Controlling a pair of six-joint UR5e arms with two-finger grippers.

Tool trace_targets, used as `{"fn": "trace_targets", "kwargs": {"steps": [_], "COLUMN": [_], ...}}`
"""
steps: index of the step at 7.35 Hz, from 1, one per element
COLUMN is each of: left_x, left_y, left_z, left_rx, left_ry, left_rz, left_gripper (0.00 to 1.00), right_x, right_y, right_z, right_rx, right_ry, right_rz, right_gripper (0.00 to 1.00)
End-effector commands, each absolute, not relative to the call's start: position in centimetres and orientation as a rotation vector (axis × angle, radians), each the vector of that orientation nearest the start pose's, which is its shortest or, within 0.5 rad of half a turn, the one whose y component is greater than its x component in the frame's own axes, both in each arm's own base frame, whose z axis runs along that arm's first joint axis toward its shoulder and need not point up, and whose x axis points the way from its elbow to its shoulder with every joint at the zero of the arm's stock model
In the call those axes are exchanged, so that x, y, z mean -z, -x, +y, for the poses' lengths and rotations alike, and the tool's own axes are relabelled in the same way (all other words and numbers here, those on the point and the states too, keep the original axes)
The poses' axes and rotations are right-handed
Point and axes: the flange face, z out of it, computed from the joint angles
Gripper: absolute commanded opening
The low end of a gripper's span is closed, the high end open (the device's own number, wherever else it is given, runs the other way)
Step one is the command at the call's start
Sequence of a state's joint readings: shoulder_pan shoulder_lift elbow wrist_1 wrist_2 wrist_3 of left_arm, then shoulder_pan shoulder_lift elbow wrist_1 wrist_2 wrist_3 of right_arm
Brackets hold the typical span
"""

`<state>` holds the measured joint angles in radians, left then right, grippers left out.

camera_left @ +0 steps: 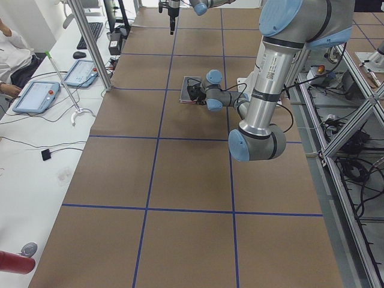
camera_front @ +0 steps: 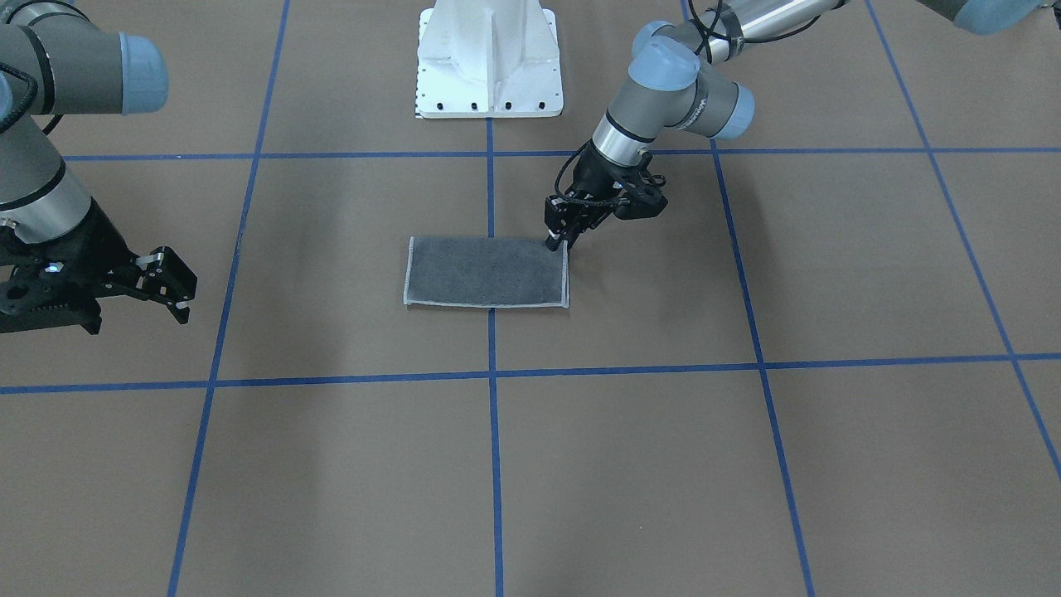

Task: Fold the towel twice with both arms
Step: 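Release the folded edge and withdraw the right arm while the left gripper grasps a corner, then drag the folded strip's end with the left gripper over onto its other end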

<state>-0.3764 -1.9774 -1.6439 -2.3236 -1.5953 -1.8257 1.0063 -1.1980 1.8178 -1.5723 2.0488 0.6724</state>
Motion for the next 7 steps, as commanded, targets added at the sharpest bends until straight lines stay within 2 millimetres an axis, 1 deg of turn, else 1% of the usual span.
{"fn": "trace_targets", "kwargs": {"steps": [1, 2, 3, 4, 5, 6, 7], "left_x": [-31.4, -31.7, -31.4, -31.0, -31.1, -30.8, -30.7], "left_y": [-54.8, -54.6, -54.3, -53.6, -53.1, -52.6, -52.4], "left_z": [-35.9, -35.9, -36.1, -36.5, -36.7, -36.9, -37.1], "left_rx": [0.533, 0.532, 0.535, 0.541, 0.546, 0.550, 0.555], "left_ry": [-0.060, -0.060, -0.063, -0.071, -0.075, -0.079, -0.084], "left_rz": [1.243, 1.240, 1.246, 1.256, 1.256, 1.264, 1.264], "left_gripper": [0.00, 0.00, 0.00, 0.00, 0.00, 0.00, 0.00], "right_x": [-34.6, -34.7, -35.4, -36.9, -38.9, -41.9, -45.6], "right_y": [24.9, 24.5, 23.3, 21.1, 18.1, 13.9, 9.3], "right_z": [-56.0, -56.1, -56.4, -56.6, -56.8, -56.7, -56.6], "right_rx": [0.044, 0.039, 0.048, 0.095, 0.115, 0.148, 0.194], "right_ry": [-0.225, -0.223, -0.228, -0.236, -0.234, -0.232, -0.228], "right_rz": [-0.728, -0.729, -0.718, -0.703, -0.697, -0.682, -0.671], "right_gripper": [1.00, 1.00, 1.00, 1.00, 1.00, 1.00, 1.00]}}
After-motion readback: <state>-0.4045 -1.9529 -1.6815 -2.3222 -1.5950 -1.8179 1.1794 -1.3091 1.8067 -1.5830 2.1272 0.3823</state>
